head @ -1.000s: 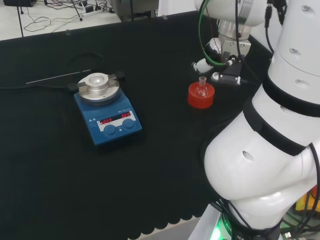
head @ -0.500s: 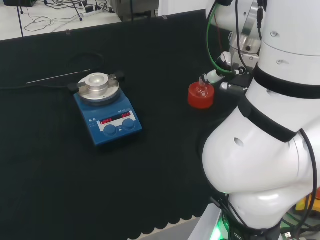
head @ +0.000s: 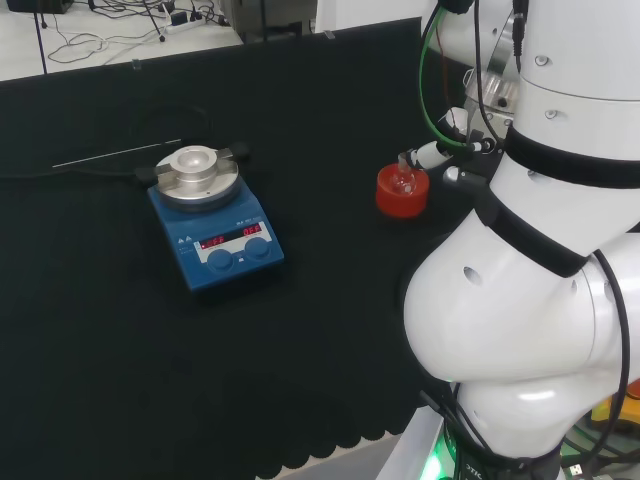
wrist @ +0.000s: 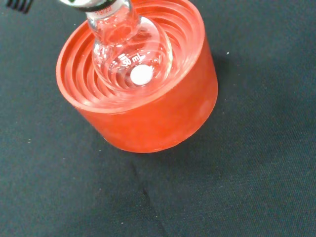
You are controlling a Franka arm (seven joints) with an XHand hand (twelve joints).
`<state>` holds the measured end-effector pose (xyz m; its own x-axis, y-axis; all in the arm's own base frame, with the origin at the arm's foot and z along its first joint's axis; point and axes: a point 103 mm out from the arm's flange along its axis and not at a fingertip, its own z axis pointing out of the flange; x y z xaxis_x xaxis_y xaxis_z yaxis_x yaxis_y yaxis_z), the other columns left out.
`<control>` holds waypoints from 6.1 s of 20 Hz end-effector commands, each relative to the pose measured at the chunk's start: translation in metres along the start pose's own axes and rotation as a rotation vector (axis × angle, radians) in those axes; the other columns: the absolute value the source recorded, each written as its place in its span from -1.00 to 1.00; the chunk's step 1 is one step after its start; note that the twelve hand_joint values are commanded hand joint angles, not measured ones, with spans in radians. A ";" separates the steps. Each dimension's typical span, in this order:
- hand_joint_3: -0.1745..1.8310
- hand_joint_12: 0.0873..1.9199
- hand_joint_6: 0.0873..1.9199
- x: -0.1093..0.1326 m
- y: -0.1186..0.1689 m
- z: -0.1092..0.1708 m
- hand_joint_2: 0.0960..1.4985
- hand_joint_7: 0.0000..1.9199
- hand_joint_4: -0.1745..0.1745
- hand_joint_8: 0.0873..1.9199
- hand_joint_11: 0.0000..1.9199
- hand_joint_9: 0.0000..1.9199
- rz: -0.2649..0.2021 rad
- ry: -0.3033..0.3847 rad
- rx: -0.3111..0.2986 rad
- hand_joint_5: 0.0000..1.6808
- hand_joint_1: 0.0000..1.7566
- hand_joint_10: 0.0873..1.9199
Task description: Pick up the round-bottom flask.
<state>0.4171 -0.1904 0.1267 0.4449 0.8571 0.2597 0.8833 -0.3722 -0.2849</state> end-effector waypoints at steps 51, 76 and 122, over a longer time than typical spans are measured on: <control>-0.19 0.44 -0.37 0.021 0.017 0.024 -0.25 -0.71 -0.30 -0.33 -0.86 -0.54 -0.090 -0.062 -0.040 -0.13 0.02 -0.34; -0.17 0.38 -0.07 0.030 0.019 0.016 -0.10 -0.60 0.30 -0.34 -0.68 -0.38 -0.100 -0.113 -0.074 0.33 0.26 -0.41; -0.17 0.45 -0.30 -0.018 0.010 0.016 -0.30 -0.78 -0.21 -0.36 -0.87 -0.54 -0.112 -0.152 0.119 -0.23 0.04 -0.36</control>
<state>0.4160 -0.2048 0.1060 0.3109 0.9369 0.1598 0.8997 -0.2360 -0.3672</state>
